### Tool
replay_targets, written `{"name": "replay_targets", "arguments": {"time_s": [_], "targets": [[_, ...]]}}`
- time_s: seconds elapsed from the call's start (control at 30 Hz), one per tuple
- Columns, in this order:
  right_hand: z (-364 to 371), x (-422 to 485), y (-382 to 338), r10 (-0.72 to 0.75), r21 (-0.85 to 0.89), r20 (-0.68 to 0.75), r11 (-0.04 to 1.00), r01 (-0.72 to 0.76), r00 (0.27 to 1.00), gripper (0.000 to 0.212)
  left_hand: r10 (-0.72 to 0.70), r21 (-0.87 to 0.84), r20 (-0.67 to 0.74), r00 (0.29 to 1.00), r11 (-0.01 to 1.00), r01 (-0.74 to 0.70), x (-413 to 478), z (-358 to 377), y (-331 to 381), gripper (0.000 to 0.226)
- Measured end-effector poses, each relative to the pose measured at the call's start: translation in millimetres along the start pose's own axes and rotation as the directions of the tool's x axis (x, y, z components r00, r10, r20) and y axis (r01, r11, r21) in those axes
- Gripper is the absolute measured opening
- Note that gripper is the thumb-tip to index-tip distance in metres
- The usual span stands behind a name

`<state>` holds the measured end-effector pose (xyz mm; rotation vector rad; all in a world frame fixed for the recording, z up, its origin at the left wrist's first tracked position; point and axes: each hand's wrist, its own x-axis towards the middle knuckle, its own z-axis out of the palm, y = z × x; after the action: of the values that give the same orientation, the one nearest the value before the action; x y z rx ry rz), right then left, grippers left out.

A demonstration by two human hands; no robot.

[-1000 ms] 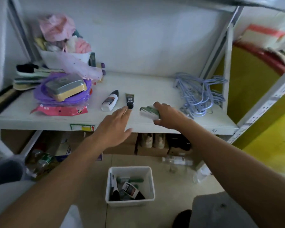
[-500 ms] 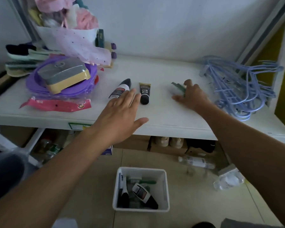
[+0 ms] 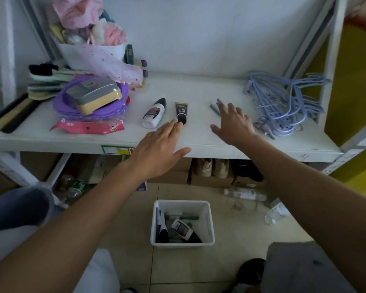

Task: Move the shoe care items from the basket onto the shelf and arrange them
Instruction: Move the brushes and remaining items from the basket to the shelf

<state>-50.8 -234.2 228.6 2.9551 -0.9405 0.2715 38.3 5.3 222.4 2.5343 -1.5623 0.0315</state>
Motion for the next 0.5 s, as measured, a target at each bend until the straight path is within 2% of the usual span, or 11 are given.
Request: {"name": "replay_targets", "arguments": {"time_s": [0.1,0.27,0.5], "targets": [[-12.9,-28.9,-18.6,-0.03,0.04,0.001,0.999,0.03,1.0,0.069,-0.032,-0.042,0.02,0.999,0.999,0.033,-27.4,5.8,4.7,0.078],[-22.9,-74.5,-52.6,-0.164,0.004,0.021,0.987,0.164,0.986,0.064,-0.076,-0.101,0.07,0.995,0.991,0.083,-58.1,17.2,10.4,0.08],[26.1,-118.7,-78.5,-0.168,0.044,0.247,0.986,0.162,0.954,0.042,-0.116,-0.09,0.23,0.966,0.986,0.139,-81.1,55.3,3.1,0.086]]}}
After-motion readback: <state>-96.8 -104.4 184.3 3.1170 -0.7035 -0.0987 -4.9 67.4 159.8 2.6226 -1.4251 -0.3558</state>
